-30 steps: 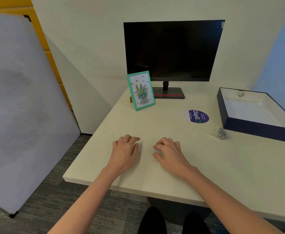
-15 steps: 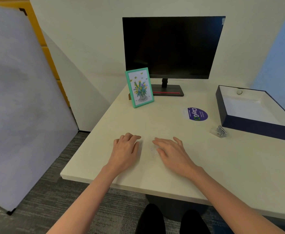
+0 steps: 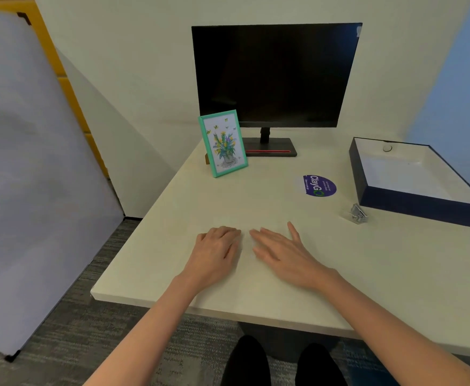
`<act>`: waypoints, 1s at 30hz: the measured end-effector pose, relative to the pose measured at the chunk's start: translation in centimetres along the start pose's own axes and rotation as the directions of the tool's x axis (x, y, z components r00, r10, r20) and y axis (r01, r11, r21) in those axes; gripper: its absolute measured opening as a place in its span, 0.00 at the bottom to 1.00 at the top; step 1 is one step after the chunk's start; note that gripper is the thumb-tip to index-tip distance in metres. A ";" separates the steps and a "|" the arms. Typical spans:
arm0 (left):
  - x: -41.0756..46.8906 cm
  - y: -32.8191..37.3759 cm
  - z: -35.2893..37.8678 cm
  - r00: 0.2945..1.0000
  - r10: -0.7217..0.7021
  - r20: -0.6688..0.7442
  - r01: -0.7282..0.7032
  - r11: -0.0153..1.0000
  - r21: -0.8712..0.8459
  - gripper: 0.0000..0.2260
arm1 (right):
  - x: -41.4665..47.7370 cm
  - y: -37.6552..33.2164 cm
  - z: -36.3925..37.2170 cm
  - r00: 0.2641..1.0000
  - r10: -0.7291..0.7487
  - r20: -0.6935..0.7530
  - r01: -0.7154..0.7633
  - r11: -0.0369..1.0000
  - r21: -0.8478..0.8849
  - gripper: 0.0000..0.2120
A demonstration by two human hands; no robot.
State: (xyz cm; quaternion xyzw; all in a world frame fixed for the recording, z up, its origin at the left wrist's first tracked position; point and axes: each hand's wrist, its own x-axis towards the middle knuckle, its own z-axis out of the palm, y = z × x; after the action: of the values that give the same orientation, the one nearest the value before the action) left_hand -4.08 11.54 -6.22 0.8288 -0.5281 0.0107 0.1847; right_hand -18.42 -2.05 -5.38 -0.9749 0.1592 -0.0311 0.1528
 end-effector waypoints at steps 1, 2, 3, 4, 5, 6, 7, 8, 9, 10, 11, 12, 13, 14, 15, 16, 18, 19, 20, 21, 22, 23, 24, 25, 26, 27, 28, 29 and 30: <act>0.0 0.2 0.1 0.999 0.013 0.040 -0.014 1.000 0.020 0.19 | -0.2 -0.2 0.2 0.999 -0.021 0.028 0.021 1.000 -0.004 0.25; -0.1 0.4 0.2 0.997 0.017 0.080 -0.021 0.999 0.040 0.20 | -0.5 -0.4 0.4 0.998 -0.047 0.041 0.047 0.999 -0.003 0.25; -0.3 0.5 0.3 0.993 0.011 0.121 -0.019 0.998 0.060 0.21 | -1.0 -0.4 0.6 0.997 -0.068 0.041 0.068 0.998 0.006 0.25; -0.4 0.7 0.4 0.987 0.000 0.162 -0.013 0.997 0.076 0.23 | -1.5 -0.3 0.6 0.997 -0.072 0.029 0.071 0.997 0.025 0.25; -0.5 0.9 0.5 0.980 -0.012 0.200 -0.005 0.997 0.082 0.25 | -2.0 0.1 0.6 0.999 -0.049 0.010 0.048 0.998 0.045 0.24; -0.5 1.1 0.5 0.974 -0.020 0.227 0.001 0.997 0.081 0.26 | -2.2 0.6 0.4 1.000 -0.002 -0.014 0.003 0.999 0.053 0.24; -0.6 1.3 0.6 0.969 -0.020 0.244 0.001 0.997 0.079 0.27 | -2.3 1.3 0.3 0.998 0.062 -0.031 -0.061 0.997 0.049 0.25; -0.6 1.5 0.6 0.966 -0.015 0.256 -0.006 0.997 0.081 0.27 | -2.4 2.0 0.3 0.990 0.134 -0.037 -0.132 0.991 0.038 0.26; -0.6 1.7 0.7 0.963 -0.007 0.268 -0.016 0.996 0.083 0.27 | -2.4 2.5 0.4 0.981 0.192 -0.031 -0.191 0.981 0.024 0.27; -0.7 2.0 0.7 0.959 0.004 0.284 -0.029 0.996 0.084 0.27 | -2.5 2.6 0.5 0.975 0.221 -0.012 -0.221 0.975 0.012 0.29; -0.8 2.2 0.7 0.954 0.015 0.299 -0.042 0.996 0.083 0.27 | -2.6 2.6 0.7 0.976 0.216 0.012 -0.216 0.976 0.006 0.29; -1.1 2.3 0.6 0.951 0.025 0.309 -0.051 0.996 0.078 0.27 | -2.7 2.2 0.9 0.983 0.178 0.031 -0.179 0.984 0.009 0.29; -1.3 2.3 0.7 0.951 0.033 0.307 -0.054 0.997 0.062 0.27 | -2.8 1.7 1.2 0.992 0.123 0.037 -0.124 0.992 0.027 0.29; -1.6 2.1 0.6 0.956 0.037 0.291 -0.049 0.998 0.036 0.26 | -2.7 1.1 1.4 0.998 0.061 0.023 -0.062 0.997 0.052 0.28; -1.9 1.8 0.6 0.966 0.037 0.256 -0.040 0.999 0.004 0.25 | -2.6 0.6 1.6 1.000 0.009 -0.014 -0.008 0.997 0.077 0.27; -2.1 1.4 0.5 0.981 0.033 0.193 -0.028 0.999 -0.027 0.24 | -2.3 0.3 1.6 0.997 -0.021 -0.074 0.027 0.995 0.092 0.25; -2.3 0.6 0.3 1.000 -0.003 0.026 0.005 0.997 -0.078 0.20 | -1.4 0.1 1.4 0.979 -0.004 -0.202 0.022 0.996 0.090 0.21; -2.2 0.3 0.1 0.999 -0.032 -0.037 0.028 0.995 -0.099 0.18 | -0.9 0.1 1.2 0.972 0.030 -0.234 -0.009 0.996 0.089 0.20; -2.1 0.1 -0.1 0.996 -0.060 -0.070 0.052 0.991 -0.122 0.16 | -0.5 0.1 1.0 0.970 0.061 -0.236 -0.039 0.995 0.096 0.20; -2.0 0.1 -0.3 0.994 -0.084 -0.074 0.073 0.986 -0.148 0.15 | -0.1 0.1 0.9 0.972 0.086 -0.219 -0.063 0.992 0.112 0.19; -1.9 0.1 -0.3 0.993 -0.101 -0.065 0.089 0.981 -0.172 0.14 | 0.3 0.2 0.9 0.975 0.100 -0.199 -0.073 0.988 0.137 0.18; -1.7 0.2 -0.4 0.992 -0.112 -0.055 0.099 0.977 -0.190 0.13 | 0.5 0.2 0.9 0.977 0.106 -0.186 -0.075 0.983 0.169 0.16; -1.6 0.4 -0.3 0.992 -0.117 -0.053 0.104 0.974 -0.202 0.12 | 0.8 0.2 0.8 0.977 0.106 -0.182 -0.068 0.977 0.204 0.14; -1.5 0.5 -0.2 0.991 -0.122 -0.055 0.108 0.971 -0.216 0.11 | 1.0 0.2 0.7 0.978 0.106 -0.182 -0.061 0.969 0.238 0.12; -1.4 0.7 -0.1 0.990 -0.128 -0.059 0.111 0.968 -0.227 0.11 | 1.2 0.1 0.6 0.978 0.105 -0.180 -0.054 0.962 0.268 0.10; -1.3 0.8 0.1 0.989 -0.133 -0.063 0.115 0.965 -0.237 0.10 | 1.4 0.1 0.5 0.979 0.106 -0.177 -0.050 0.954 0.295 0.09; -1.2 0.9 0.2 0.989 -0.135 -0.067 0.115 0.963 -0.243 0.10 | 1.6 0.1 0.5 0.979 0.107 -0.176 -0.046 0.946 0.320 0.08; -1.1 1.0 0.3 0.988 -0.135 -0.070 0.113 0.962 -0.249 0.10 | 1.7 0.2 0.5 0.978 0.109 -0.177 -0.041 0.936 0.348 0.08; -1.0 1.0 0.3 0.988 -0.133 -0.073 0.111 0.961 -0.255 0.10 | 1.8 0.3 0.5 0.977 0.112 -0.182 -0.035 0.924 0.382 0.07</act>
State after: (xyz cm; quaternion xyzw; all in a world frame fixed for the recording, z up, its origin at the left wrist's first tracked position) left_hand -5.46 11.97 -6.47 0.8285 -0.4644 -0.0301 0.3114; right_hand -16.72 -2.72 -5.93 -0.9126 0.2013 -0.1533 0.3212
